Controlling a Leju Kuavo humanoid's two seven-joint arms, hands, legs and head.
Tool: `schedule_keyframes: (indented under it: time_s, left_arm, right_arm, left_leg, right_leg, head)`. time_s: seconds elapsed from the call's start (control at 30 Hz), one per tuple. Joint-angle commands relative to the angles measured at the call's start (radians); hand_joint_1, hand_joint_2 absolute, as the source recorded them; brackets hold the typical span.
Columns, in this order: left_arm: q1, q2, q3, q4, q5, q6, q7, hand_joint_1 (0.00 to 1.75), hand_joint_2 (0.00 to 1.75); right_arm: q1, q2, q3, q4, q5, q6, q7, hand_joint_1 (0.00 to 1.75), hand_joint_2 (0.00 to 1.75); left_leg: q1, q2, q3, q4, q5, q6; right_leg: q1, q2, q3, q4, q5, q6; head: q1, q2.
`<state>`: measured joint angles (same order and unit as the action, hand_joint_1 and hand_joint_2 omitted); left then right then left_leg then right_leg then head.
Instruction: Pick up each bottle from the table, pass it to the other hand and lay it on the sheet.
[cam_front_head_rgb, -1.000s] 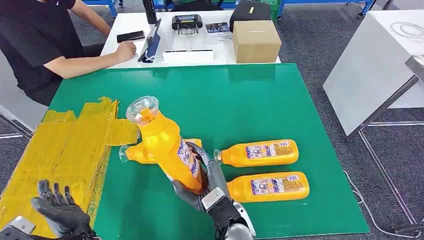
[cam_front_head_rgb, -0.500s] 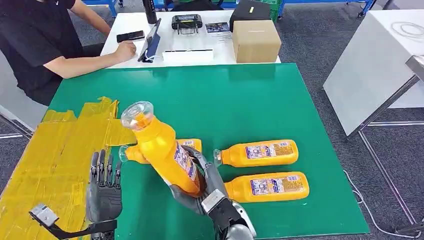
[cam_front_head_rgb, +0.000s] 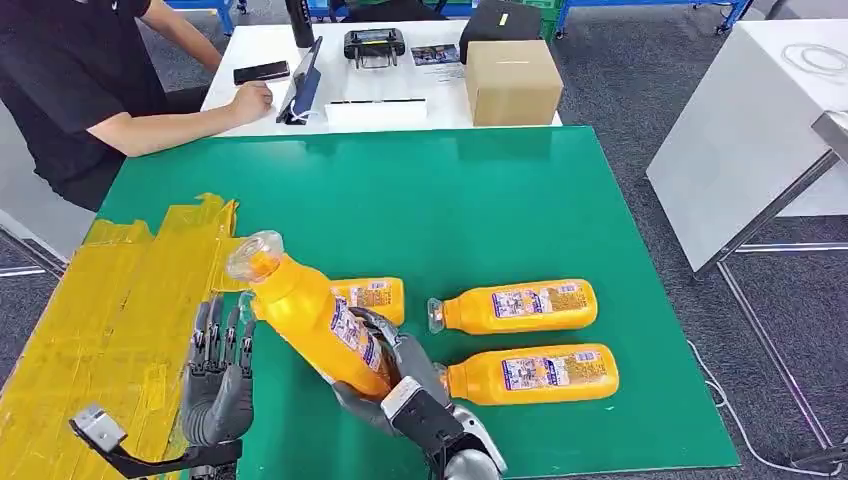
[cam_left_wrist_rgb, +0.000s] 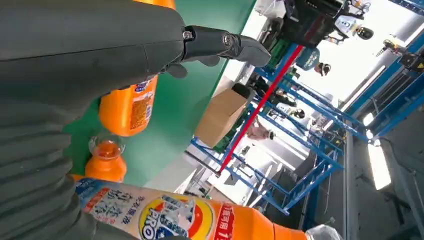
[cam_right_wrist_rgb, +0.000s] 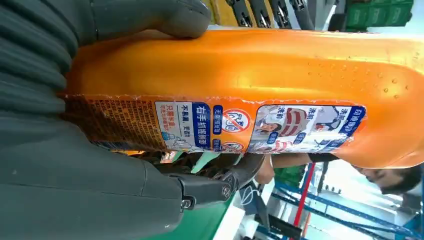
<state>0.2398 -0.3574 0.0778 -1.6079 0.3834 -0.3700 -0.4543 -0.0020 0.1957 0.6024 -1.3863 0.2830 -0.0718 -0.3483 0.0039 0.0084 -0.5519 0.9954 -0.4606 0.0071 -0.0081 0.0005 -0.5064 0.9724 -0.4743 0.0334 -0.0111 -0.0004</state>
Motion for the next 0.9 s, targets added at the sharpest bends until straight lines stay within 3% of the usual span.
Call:
schedule_keyframes:
  time_s: [0.03, 0.17, 0.73, 0.9]
  left_arm:
    - [-0.030, 0.010, -0.028, 0.069, -0.041, -0.040, 0.009, 0.00, 1.75]
    - [-0.044, 0.023, -0.051, 0.101, -0.054, -0.067, 0.012, 0.00, 1.75]
    - [-0.044, 0.023, -0.051, 0.101, -0.054, -0.067, 0.012, 0.00, 1.75]
    - [-0.065, 0.065, -0.088, 0.179, -0.052, -0.135, 0.041, 0.00, 1.75]
  right_arm:
    - [-0.096, -0.003, 0.018, 0.159, 0.016, 0.032, 0.041, 1.75, 1.75]
    - [-0.139, 0.010, 0.046, 0.244, 0.044, 0.048, 0.057, 1.75, 1.75]
    - [-0.139, 0.010, 0.046, 0.244, 0.044, 0.048, 0.057, 1.75, 1.75]
    - [-0.205, 0.028, 0.119, 0.328, 0.094, 0.066, 0.083, 1.75, 1.75]
  left_leg:
    - [0.001, 0.000, 0.002, -0.001, 0.001, 0.000]
    - [0.001, 0.000, 0.002, -0.002, 0.001, 0.000]
    - [0.000, -0.001, 0.000, -0.001, 0.001, 0.000]
    - [0.001, 0.000, 0.001, -0.002, 0.001, 0.000]
  right_leg:
    - [0.001, 0.001, 0.002, -0.002, 0.001, -0.001]
    - [0.001, 0.001, 0.002, -0.003, 0.002, -0.001]
    - [0.000, -0.001, 0.000, -0.001, 0.001, 0.000]
    - [0.001, 0.000, 0.001, -0.002, 0.001, -0.001]
  head:
    - [0.000, 0.000]
    - [0.000, 0.000]
    - [0.000, 0.000]
    - [0.000, 0.000]
